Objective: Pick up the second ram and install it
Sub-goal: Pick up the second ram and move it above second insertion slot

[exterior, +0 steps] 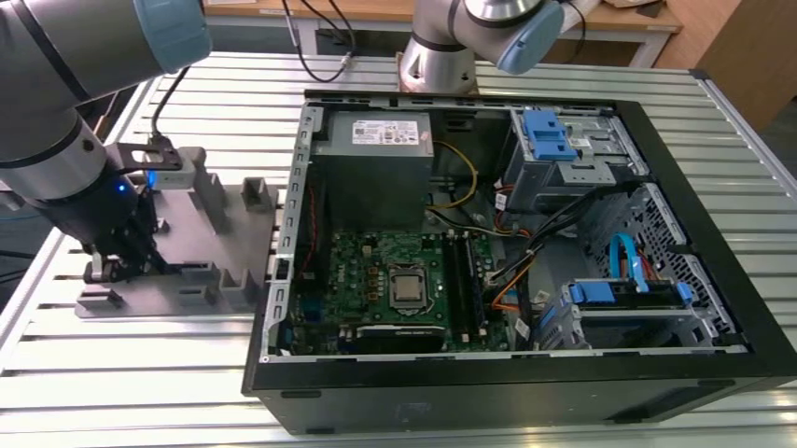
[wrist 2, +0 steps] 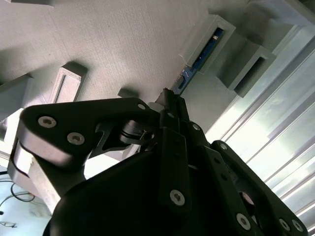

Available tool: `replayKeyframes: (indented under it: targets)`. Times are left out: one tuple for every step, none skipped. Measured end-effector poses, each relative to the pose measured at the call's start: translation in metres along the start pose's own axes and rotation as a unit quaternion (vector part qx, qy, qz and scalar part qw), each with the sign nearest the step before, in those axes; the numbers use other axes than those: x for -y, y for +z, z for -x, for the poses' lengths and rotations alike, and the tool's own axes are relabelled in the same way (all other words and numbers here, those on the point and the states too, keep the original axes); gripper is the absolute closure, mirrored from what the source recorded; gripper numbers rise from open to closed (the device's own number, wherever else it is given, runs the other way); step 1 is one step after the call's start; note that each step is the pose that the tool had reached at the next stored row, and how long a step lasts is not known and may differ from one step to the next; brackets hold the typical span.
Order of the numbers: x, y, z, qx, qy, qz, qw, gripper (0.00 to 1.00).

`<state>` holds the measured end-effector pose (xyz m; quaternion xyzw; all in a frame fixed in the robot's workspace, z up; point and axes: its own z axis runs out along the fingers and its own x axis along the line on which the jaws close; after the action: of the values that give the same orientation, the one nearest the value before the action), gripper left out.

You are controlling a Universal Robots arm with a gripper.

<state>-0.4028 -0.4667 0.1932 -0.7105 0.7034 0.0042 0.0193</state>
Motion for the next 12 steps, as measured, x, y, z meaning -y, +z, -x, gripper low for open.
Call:
replayKeyframes:
  targets:
    - [0.0000, 0.0000, 0.0000, 0.0000, 0.000, 0.0000, 1.0000, 0.86]
    - [0.0000, 0.0000, 0.0000, 0.0000, 0.000, 0.0000, 1.0000, 0.86]
    - [0.0000, 0.0000, 0.0000, 0.0000, 0.000, 0.0000, 1.0000, 0.86]
    - [0.0000, 0.0000, 0.0000, 0.0000, 0.000, 0.0000, 1.0000, 0.86]
    - [0.0000, 0.0000, 0.0000, 0.0000, 0.000, 0.0000, 1.0000, 0.86]
    - [0.0000, 0.0000, 0.0000, 0.0000, 0.000, 0.0000, 1.0000, 0.86]
    - [0.0000, 0.0000, 0.0000, 0.0000, 0.000, 0.0000, 1.0000, 0.86]
    - [0.0000, 0.0000, 0.0000, 0.0001, 0.000, 0.0000, 1.0000, 0.86]
    - [0.0000, 0.0000, 0.0000, 0.0000, 0.000, 0.0000, 1.0000, 0.86]
    - [0.0000, 0.0000, 0.0000, 0.0001, 0.000, 0.0000, 1.0000, 0.86]
    - [0.0000, -0.0001, 0.0000, 0.0001, 0.000, 0.0000, 1.0000, 0.86]
    - [0.0000, -0.0010, 0.0000, 0.0000, 0.000, 0.0001, 1.0000, 0.86]
